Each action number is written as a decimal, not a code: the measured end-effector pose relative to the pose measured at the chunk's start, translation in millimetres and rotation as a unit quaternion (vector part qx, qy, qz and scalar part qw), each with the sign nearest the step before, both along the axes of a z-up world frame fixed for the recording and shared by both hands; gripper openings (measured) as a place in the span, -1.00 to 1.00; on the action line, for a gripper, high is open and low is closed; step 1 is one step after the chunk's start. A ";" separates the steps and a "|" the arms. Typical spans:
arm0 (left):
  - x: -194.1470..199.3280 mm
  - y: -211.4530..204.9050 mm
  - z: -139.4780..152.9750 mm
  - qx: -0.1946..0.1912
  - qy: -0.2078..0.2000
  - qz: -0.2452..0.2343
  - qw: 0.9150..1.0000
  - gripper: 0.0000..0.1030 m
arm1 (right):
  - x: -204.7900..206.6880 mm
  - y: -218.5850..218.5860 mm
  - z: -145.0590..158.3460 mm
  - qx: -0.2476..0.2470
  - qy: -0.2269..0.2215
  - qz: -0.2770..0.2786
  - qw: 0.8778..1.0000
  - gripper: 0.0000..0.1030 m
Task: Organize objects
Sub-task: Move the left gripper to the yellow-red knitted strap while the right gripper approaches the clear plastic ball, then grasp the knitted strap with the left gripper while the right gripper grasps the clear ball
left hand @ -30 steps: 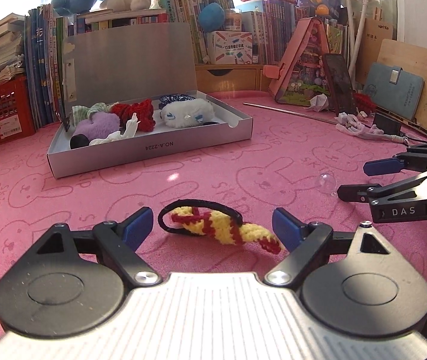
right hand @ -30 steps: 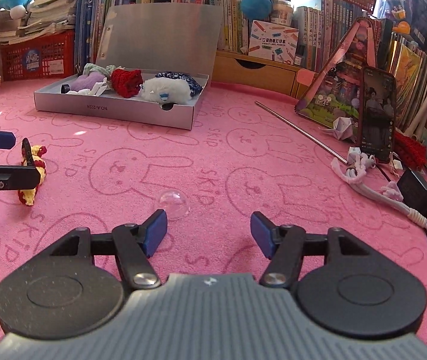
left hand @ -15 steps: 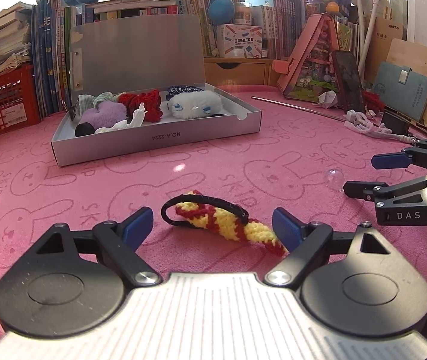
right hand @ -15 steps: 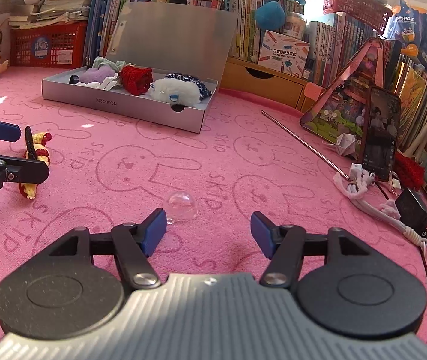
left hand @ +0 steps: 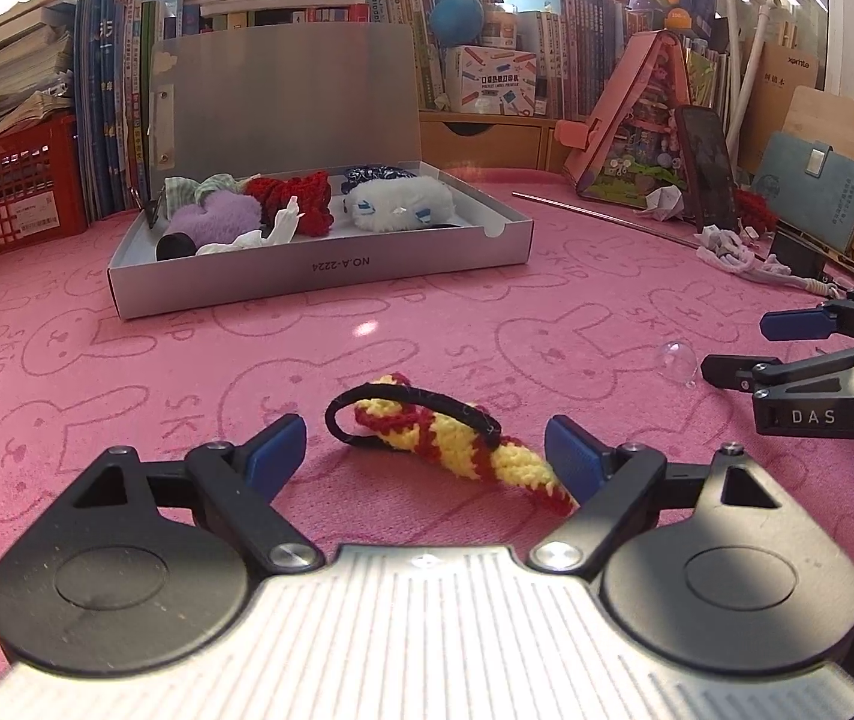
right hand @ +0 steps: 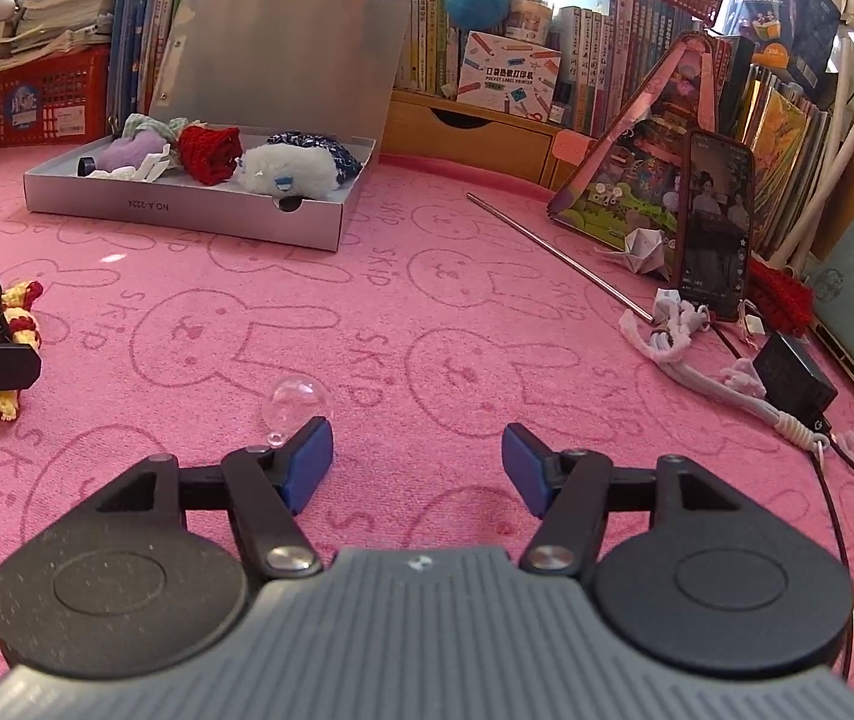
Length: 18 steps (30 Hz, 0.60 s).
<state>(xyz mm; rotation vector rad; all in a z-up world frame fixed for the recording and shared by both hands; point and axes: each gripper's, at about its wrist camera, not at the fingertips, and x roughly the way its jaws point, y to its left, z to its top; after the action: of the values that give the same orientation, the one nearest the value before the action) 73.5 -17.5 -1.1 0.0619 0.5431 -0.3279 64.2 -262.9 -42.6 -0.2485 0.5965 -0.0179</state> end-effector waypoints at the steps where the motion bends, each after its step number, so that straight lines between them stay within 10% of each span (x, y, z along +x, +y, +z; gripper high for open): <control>1: 0.0 0.3 0.4 0.001 -0.001 0.003 1.000 0.74 | -0.4 6.3 -0.3 -0.016 -0.004 0.004 1.000 0.45; 18: 0.1 16.3 5.6 0.016 -0.011 0.033 0.999 0.74 | 5.1 33.9 8.9 0.022 0.010 0.102 0.994 0.42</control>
<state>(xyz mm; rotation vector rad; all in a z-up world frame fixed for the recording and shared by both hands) 73.6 -1.3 4.5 0.0776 0.5281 -0.2547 69.3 -229.0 -33.7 -0.2653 0.5892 0.1953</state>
